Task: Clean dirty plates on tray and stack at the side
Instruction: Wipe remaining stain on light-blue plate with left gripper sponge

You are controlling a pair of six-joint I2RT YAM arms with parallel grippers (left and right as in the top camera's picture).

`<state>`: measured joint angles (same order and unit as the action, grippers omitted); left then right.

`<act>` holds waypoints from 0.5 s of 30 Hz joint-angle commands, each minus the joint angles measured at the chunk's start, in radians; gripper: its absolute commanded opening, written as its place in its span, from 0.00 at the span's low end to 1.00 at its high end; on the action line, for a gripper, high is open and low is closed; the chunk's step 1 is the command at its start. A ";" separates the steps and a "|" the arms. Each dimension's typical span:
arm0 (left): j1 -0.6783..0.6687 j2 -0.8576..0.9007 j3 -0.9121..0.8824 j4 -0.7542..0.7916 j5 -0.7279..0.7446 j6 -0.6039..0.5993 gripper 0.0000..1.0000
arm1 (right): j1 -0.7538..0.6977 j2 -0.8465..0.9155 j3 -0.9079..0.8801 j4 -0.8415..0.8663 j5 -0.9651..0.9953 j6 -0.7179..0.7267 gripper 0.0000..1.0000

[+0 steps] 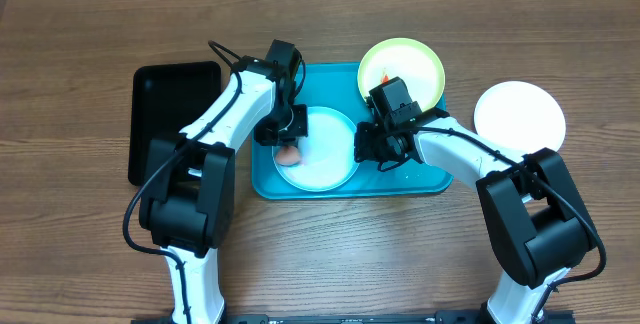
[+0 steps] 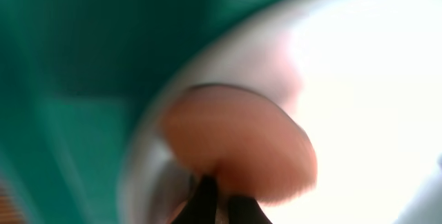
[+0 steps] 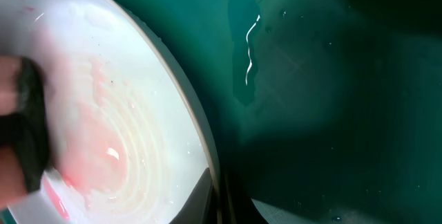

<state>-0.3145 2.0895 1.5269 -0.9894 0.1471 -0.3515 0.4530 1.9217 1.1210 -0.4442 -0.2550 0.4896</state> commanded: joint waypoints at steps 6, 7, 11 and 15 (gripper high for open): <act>-0.129 0.016 -0.011 0.055 0.101 0.016 0.04 | -0.003 0.016 -0.006 -0.006 0.028 -0.007 0.04; -0.141 0.016 -0.015 0.060 0.041 -0.027 0.04 | -0.003 0.016 -0.006 -0.006 0.028 -0.007 0.04; -0.173 0.016 -0.019 0.030 -0.254 -0.257 0.04 | -0.003 0.016 -0.006 -0.011 0.029 -0.008 0.04; -0.169 0.016 -0.019 -0.040 -0.444 -0.412 0.04 | -0.003 0.016 -0.006 -0.013 0.029 -0.012 0.04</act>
<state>-0.4984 2.0895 1.5269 -0.9928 -0.0467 -0.5846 0.4530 1.9217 1.1206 -0.4461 -0.2554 0.4881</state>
